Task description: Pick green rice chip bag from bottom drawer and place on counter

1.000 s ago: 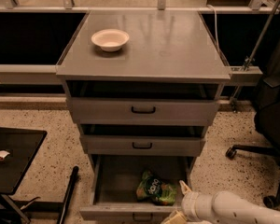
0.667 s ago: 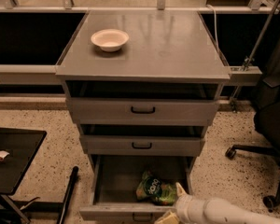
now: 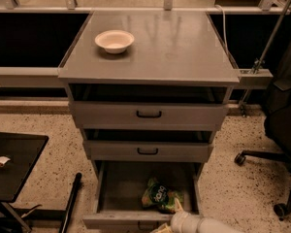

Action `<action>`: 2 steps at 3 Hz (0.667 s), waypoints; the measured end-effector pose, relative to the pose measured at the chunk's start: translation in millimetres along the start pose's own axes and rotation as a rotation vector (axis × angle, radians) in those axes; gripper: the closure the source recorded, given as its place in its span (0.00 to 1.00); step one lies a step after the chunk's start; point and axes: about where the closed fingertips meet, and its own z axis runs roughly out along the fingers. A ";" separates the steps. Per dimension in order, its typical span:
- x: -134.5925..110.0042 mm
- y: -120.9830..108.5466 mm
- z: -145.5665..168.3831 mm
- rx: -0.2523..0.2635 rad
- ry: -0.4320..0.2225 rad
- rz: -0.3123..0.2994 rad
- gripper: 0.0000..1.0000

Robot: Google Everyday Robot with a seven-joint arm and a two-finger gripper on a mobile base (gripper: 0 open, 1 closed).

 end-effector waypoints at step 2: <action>8.7 1.3 15.3 -0.019 -0.009 0.030 0.00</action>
Offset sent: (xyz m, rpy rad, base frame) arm 0.0148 0.0033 -0.0236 0.0492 0.0235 -0.0046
